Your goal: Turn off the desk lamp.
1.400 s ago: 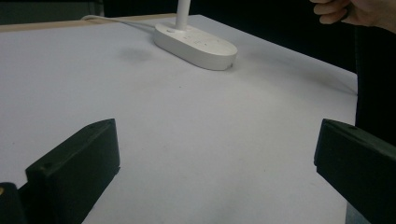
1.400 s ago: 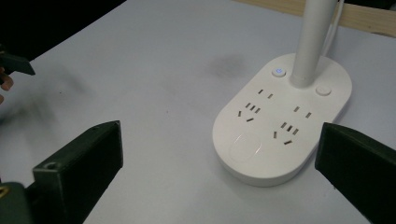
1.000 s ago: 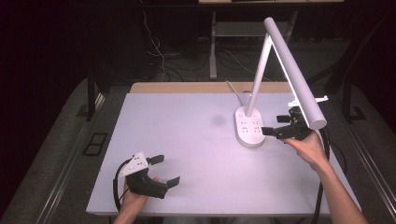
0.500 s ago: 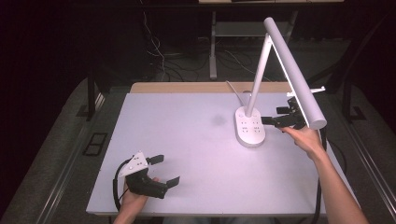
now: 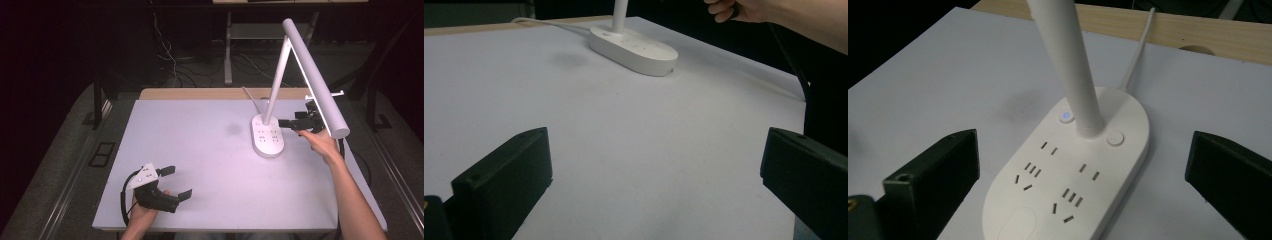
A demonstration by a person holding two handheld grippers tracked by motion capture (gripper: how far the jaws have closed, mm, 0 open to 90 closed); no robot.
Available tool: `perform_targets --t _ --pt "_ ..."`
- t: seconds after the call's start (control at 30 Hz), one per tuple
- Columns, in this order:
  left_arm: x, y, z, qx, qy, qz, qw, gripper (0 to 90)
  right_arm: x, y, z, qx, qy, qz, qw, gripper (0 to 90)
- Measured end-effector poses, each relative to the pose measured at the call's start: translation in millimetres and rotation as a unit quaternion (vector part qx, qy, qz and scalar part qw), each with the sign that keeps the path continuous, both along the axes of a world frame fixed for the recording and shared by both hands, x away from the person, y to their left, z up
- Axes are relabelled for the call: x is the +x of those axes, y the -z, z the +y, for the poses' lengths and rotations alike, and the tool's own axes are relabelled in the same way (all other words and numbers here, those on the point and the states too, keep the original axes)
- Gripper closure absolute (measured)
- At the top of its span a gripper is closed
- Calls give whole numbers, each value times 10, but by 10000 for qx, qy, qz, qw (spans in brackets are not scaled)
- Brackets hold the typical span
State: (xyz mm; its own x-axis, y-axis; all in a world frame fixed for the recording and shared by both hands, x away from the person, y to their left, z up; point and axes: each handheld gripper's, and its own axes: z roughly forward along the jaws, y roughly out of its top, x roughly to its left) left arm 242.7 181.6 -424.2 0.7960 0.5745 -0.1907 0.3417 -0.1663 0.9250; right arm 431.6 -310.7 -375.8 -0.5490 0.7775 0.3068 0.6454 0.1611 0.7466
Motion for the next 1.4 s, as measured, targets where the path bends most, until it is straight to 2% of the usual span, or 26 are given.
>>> perform_targets --t 0.27,0.3,0.33,0.4,0.5,0.57,0.6,0.67,0.7,0.83,1.0,1.03,1.07,1.2,1.3,1.4 --pt "-2 -1 1 7 8 -3 10000 0 104 121 -14 58 143 104 9998 9" --pt "-2 0 1 10 6 3 10000 0 115 134 -8 41 159 120 9998 52" --pt "-2 0 2 17 7 5 10000 0 120 144 -5 7 119 124 9999 147" --pt "-2 -1 5 8 5 9 10000 0 124 154 20 -169 176 90 9997 202" --pt "-1 -2 8 7 -2 12 10000 0 145 176 47 -201 155 107 9996 327" --pt "-1 -2 8 7 1 12 10000 0 155 186 59 -220 178 100 9995 351" --pt "-1 -1 7 11 11 7 10000 0 179 209 79 -257 134 140 9995 403" --pt "-2 -1 4 12 19 7 10000 0 189 219 95 -290 143 159 9994 417" --pt "-2 0 4 15 25 12 10000 0 212 237 117 -321 146 154 9993 463" --pt "-1 0 7 20 33 23 10000 0 253 256 166 -342 174 120 9992 547" --pt "-4 -4 13 -6 30 7 10000 0 294 278 186 -324 379 80 9987 691" --pt "-5 -5 14 -16 25 5 10000 0 294 278 186 -324 379 80 9987 691" --pt "-5 -5 17 -16 26 4 10000 0 309 292 182 -291 440 87 9986 755" --pt "-3 -5 22 -22 26 0 10000 0 333 326 174 -246 525 151 9982 854" --pt "-1 -4 21 -19 25 2 10000 0 356 357 175 -195 531 172 9982 896" --pt "1 -4 19 -4 25 5 10000 0 374 398 177 -97 540 220 9983 898"
